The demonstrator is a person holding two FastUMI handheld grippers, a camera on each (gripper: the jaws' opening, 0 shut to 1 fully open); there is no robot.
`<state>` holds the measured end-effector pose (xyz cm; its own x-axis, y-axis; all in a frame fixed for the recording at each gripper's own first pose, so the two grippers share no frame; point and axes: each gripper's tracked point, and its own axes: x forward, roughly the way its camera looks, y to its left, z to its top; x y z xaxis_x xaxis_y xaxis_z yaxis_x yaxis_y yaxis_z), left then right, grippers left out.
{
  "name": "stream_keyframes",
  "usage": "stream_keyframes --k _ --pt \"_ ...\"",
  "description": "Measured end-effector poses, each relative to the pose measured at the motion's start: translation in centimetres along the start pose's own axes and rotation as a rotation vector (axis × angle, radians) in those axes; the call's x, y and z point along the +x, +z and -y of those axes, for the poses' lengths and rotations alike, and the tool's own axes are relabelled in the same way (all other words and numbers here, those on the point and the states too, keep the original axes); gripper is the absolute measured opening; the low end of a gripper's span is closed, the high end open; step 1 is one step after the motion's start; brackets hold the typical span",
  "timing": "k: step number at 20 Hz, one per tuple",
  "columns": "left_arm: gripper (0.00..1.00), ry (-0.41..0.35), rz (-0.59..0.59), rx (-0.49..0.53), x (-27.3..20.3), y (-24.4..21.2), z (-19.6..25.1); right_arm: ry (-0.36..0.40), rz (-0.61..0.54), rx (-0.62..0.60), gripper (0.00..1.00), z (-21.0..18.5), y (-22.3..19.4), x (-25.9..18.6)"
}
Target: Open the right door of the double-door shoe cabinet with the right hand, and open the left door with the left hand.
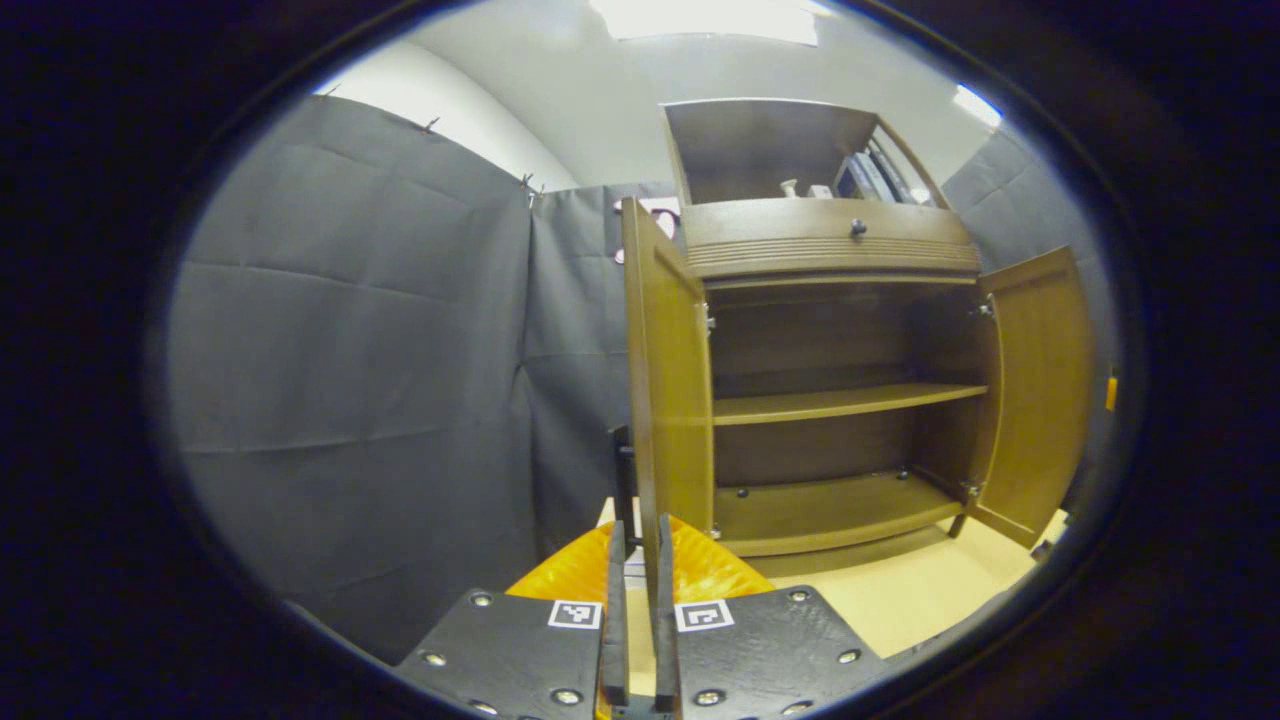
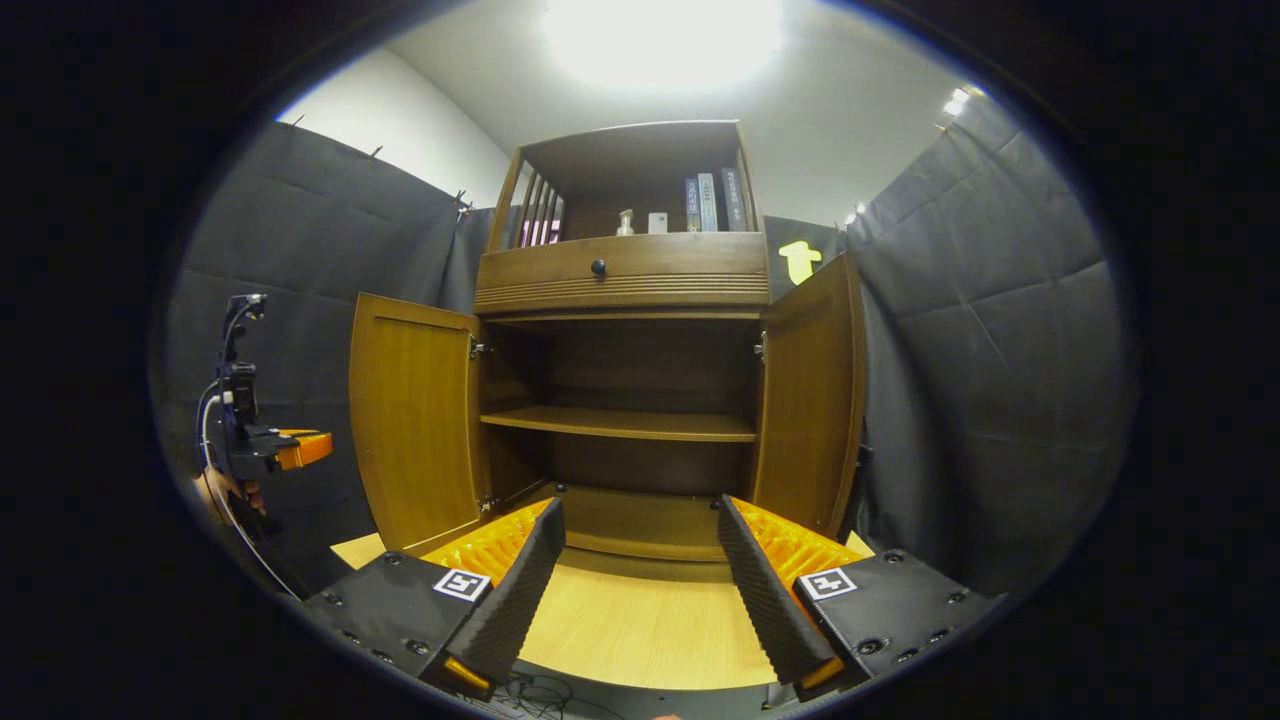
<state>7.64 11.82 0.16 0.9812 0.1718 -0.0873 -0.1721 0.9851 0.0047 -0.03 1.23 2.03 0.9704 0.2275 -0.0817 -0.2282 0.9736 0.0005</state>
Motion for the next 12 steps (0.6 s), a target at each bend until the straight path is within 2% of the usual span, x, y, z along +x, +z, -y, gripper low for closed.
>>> stream_keyframes --k 2,3,7,8,9,10,12 --pt "0.11 -0.014 0.014 -0.009 -2.3 0.6 0.8 -0.001 0.006 0.005 0.93 0.4 0.1 -0.9" --pt "0.11 -0.023 0.018 -0.011 -3.3 0.8 1.2 -0.001 0.006 0.005 0.96 0.6 0.2 -1.1" --pt "0.11 -0.054 0.045 -0.008 -6.5 1.9 2.5 -0.015 0.022 0.03 0.93 1.3 0.5 -2.2" --pt "0.11 -0.059 0.049 -0.006 -7.2 1.9 2.6 -0.017 0.024 0.038 0.96 1.4 0.4 -2.5" --pt "0.11 -0.062 0.048 -0.006 -7.8 2.0 2.8 -0.021 0.024 0.039 0.93 1.5 0.4 -2.7" --pt "0.11 -0.068 0.046 -0.011 -7.9 2.2 2.9 -0.026 0.024 0.037 0.96 1.8 0.4 -2.9" --pt "0.1 -0.076 0.045 -0.022 -8.4 2.3 3.1 -0.036 0.023 0.038 0.96 2.1 0.4 -3.4"
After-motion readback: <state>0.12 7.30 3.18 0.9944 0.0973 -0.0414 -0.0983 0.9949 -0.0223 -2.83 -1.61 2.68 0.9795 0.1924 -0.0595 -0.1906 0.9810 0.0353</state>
